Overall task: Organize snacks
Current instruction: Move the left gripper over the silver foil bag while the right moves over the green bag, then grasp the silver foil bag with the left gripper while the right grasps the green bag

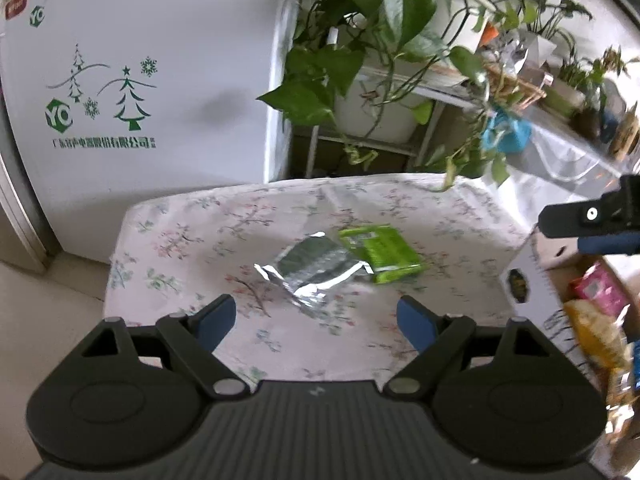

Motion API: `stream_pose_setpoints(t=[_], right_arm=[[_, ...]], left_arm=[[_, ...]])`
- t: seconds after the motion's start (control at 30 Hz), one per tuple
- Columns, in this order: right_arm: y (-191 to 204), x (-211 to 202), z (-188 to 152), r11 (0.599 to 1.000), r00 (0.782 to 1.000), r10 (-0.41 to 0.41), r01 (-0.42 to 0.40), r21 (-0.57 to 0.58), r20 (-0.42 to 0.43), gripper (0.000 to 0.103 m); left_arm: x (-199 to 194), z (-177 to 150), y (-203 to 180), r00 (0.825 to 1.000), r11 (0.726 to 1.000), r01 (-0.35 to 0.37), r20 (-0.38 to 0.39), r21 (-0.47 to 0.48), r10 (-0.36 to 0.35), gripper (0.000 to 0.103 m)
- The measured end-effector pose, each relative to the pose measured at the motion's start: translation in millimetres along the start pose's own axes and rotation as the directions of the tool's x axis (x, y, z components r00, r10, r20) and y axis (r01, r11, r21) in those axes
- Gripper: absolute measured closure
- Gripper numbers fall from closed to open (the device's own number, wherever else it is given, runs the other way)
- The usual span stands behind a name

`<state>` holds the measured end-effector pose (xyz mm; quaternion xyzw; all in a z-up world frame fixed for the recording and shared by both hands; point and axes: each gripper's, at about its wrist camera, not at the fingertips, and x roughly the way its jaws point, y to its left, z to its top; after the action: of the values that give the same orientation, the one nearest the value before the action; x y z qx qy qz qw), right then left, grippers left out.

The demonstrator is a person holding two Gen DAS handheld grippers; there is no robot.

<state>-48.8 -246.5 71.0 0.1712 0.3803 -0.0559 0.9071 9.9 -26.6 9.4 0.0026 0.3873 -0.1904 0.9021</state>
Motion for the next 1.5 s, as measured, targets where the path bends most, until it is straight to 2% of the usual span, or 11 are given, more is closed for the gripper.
stream_pose_setpoints(t=[0.1, 0.27, 0.47, 0.63, 0.77, 0.93, 1.23, 1.4, 1.5], right_arm=[[7, 11, 2, 1.000, 1.000, 0.011, -0.010, 0.011, -0.019, 0.018], [15, 33, 4, 0.999, 0.998, 0.019, -0.017, 0.029, -0.061, 0.018], [13, 63, 7, 0.994, 0.994, 0.001, 0.011, 0.112, -0.110, 0.017], [11, 90, 14, 0.985, 0.991, -0.015, 0.037, 0.170, -0.133, 0.017], [14, 115, 17, 0.983, 0.987, -0.013, 0.042, 0.178, -0.161, 0.017], [18, 140, 20, 0.986, 0.981, -0.026, 0.057, 0.154, -0.190, 0.017], [22, 172, 18, 0.991, 0.972, -0.055, 0.081, 0.109, -0.227, 0.017], [31, 181, 19, 0.994, 0.973, -0.093, 0.103, 0.037, -0.209, 0.017], [38, 183, 15, 0.992, 0.973, -0.130, 0.126, -0.029, -0.190, 0.020]], left_arm=[[14, 4, 9, 1.000, 1.000, 0.008, 0.004, 0.014, -0.008, 0.016], [37, 13, 17, 0.998, 0.997, 0.066, 0.011, 0.031, -0.066, 0.016], [61, 16, 13, 0.996, 0.988, 0.089, 0.000, 0.128, -0.090, 0.016], [79, 16, 11, 0.996, 0.972, 0.084, -0.010, 0.221, -0.084, 0.016], [93, 17, 12, 0.992, 0.958, 0.127, -0.043, 0.258, -0.120, 0.016], [108, 15, 4, 0.989, 0.921, 0.150, -0.063, 0.359, -0.137, 0.016], [129, 19, 7, 0.985, 0.918, 0.171, -0.065, 0.357, -0.158, 0.016], [134, 16, 5, 0.985, 0.925, 0.170, -0.050, 0.340, -0.162, 0.015], [134, 15, 8, 0.981, 0.938, 0.195, -0.055, 0.287, -0.187, 0.023]])
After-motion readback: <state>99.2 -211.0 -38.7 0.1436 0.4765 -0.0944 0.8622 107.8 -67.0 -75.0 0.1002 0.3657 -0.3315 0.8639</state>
